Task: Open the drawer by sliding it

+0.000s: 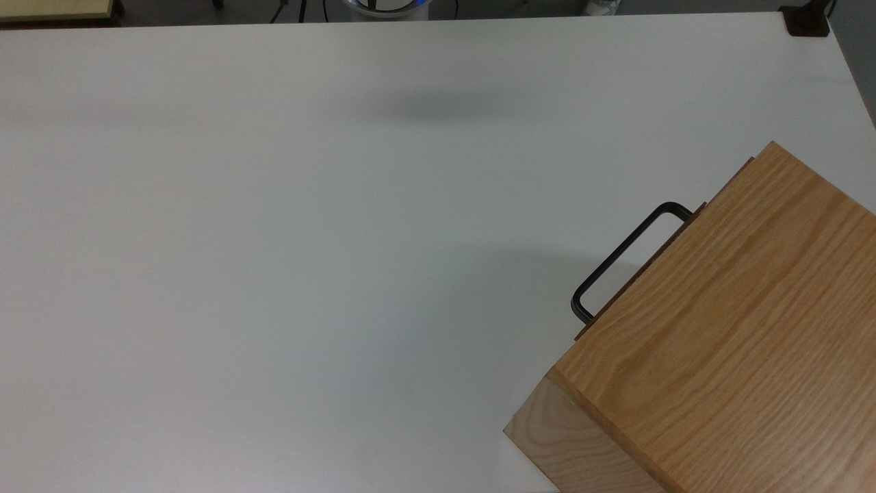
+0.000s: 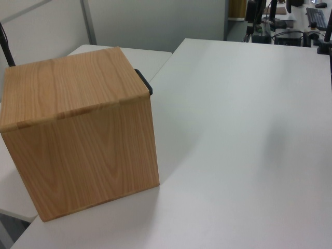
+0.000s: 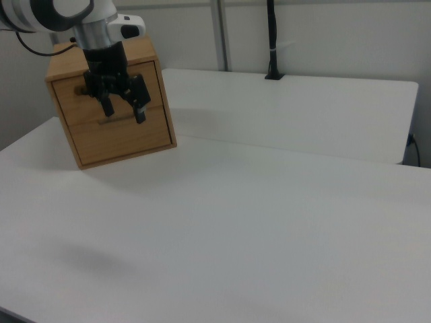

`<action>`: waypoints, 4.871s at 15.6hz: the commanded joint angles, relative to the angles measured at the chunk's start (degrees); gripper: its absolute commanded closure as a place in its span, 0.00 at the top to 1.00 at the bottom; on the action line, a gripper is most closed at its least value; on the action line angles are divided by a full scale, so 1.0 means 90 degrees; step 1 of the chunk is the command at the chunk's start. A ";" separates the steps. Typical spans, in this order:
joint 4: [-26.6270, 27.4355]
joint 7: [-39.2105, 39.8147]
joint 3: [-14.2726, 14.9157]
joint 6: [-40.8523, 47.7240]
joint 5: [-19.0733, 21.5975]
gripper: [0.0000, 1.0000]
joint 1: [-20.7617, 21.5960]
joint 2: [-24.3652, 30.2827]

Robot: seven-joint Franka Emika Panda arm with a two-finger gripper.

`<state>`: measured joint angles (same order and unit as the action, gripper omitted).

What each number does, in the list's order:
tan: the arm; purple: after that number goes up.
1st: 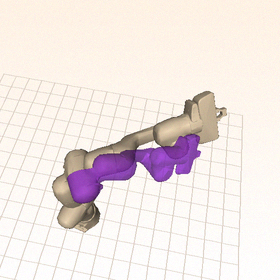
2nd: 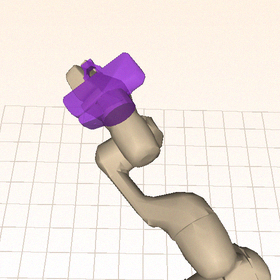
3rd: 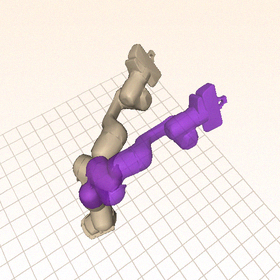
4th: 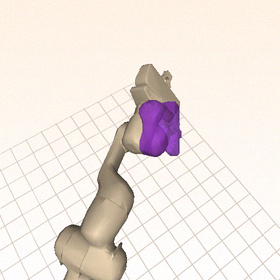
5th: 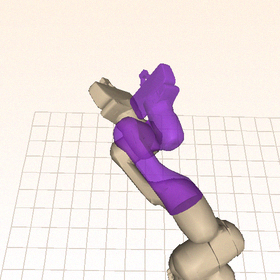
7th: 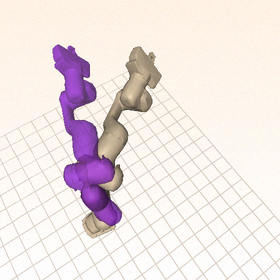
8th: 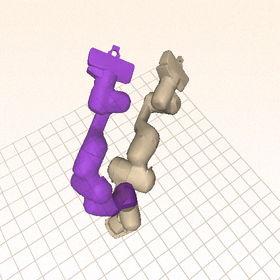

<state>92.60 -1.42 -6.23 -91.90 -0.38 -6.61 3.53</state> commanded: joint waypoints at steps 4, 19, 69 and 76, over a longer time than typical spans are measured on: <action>0.0082 0.0137 0.0037 -0.0131 0.0042 1.00 -0.0008 -0.0001; -0.0698 -0.4440 -0.0138 -0.3049 0.1252 1.00 0.0929 -0.1552; 0.0920 -0.4404 -0.0969 -0.2133 0.0227 0.00 0.0061 -0.0676; 0.1127 -0.3622 -0.0968 -0.1236 0.0227 0.00 -0.0291 -0.0343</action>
<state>99.13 -41.97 -15.10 -110.81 3.68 -6.86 -3.19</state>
